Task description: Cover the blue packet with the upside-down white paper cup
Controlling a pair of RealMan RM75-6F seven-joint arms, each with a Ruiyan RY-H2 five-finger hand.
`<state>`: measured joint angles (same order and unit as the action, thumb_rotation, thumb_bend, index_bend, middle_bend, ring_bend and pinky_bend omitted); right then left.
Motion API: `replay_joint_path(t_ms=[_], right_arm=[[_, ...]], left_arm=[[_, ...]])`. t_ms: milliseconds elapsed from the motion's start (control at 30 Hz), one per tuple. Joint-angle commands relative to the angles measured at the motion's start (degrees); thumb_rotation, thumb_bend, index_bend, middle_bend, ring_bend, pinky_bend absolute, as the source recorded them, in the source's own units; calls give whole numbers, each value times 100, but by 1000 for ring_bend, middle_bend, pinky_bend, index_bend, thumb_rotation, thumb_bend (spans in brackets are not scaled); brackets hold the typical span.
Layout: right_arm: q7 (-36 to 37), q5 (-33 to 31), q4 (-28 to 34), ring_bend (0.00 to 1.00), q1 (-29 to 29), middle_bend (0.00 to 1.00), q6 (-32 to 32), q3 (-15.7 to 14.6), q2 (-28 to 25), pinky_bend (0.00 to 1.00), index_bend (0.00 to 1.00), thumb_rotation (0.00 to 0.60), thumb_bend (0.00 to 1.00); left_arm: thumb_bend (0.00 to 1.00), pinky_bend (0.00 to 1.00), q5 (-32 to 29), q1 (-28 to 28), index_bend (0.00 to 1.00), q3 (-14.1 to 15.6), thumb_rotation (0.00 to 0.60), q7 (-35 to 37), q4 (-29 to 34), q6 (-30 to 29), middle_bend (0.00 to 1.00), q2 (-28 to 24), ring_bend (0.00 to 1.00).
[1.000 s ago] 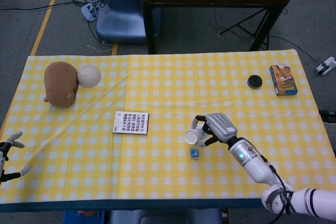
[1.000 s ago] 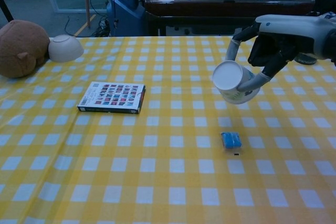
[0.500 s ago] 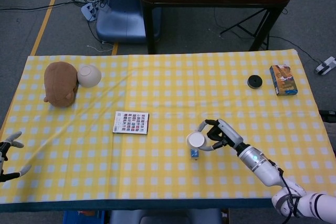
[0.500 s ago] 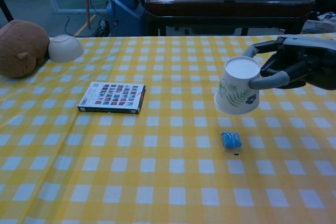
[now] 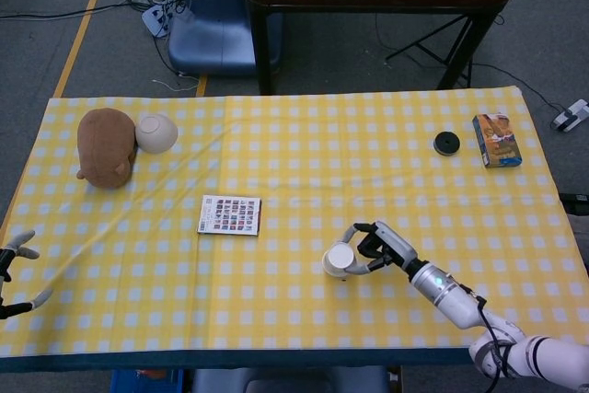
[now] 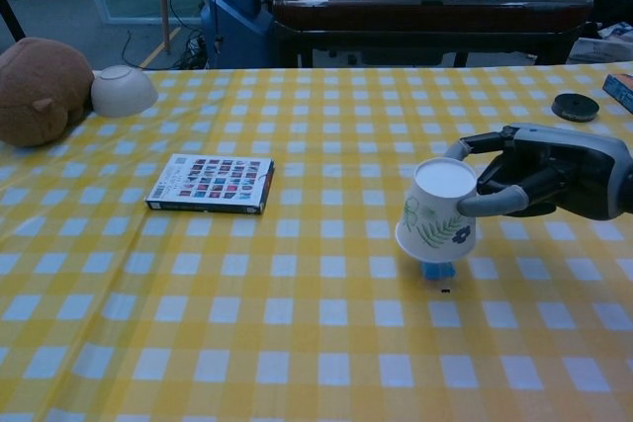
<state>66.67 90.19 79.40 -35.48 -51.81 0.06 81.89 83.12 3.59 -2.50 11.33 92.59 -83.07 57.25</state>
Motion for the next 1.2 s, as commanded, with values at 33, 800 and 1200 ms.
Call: replay_joint_path(t_ms=[33,800,1200], right_arm=[[-16,-28,-55,974,-29,1000,43,-22,61,1000,575,600,0],[-66,-53,-222,978,-184,1000,235,-184,247,1000,437,600,0],[52,76,-74,978,-212,1000,139,-311,10,1000,185,600,0]], left_arm=[[129,503,0,-1,166,-2,600,6,2,-2,387,-3,296],[129,503,9,-27,166,-9,600,46,8,-45,387,-27,296],[129,503,22,-18,166,0,600,-11,20,-29,387,-11,296]])
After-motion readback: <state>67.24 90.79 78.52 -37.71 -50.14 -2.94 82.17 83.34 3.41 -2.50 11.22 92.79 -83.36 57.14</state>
